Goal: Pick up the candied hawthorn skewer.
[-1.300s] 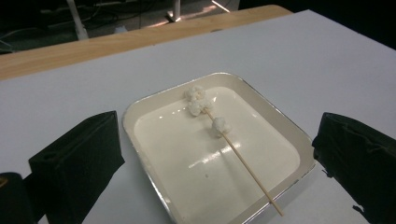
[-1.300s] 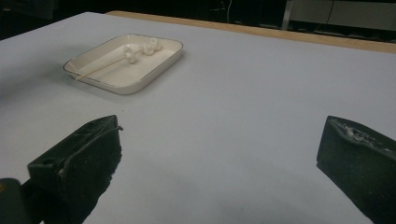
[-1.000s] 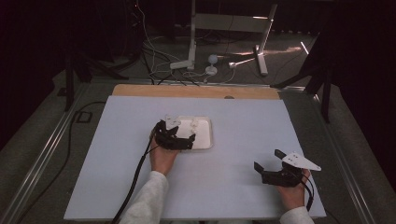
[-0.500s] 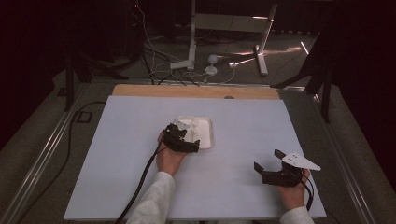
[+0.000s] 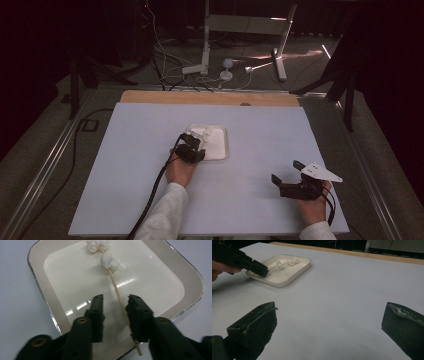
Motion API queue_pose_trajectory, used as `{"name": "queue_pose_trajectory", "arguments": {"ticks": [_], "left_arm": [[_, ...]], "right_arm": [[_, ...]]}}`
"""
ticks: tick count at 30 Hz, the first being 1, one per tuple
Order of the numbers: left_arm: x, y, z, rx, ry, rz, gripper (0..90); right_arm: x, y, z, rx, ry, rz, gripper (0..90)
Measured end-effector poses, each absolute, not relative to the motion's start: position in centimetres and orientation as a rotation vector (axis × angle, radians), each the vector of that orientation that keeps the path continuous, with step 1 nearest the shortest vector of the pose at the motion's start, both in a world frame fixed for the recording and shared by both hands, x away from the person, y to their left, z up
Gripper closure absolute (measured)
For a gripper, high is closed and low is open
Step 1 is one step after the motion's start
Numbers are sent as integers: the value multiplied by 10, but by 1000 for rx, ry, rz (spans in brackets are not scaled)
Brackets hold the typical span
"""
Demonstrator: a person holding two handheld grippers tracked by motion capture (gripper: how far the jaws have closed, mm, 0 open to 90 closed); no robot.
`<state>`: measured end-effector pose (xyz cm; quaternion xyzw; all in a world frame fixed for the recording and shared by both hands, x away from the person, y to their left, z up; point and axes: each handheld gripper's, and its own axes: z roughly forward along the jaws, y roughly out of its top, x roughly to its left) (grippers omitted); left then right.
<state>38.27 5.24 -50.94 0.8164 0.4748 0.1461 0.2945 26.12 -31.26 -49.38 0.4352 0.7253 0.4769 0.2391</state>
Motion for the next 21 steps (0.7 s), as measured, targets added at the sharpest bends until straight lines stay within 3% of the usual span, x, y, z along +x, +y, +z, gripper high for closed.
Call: {"name": "queue_pose_trajectory", "arguments": {"ticks": [7,21], "left_arm": [[385,56,-508,2171,1306,368,885],[378,64,-502,2092,1287,323,900]], "right_arm": [[262,-312,-494,1189,1995,1303,0],[262,-314,-494,1192,1993,1299,0]]}}
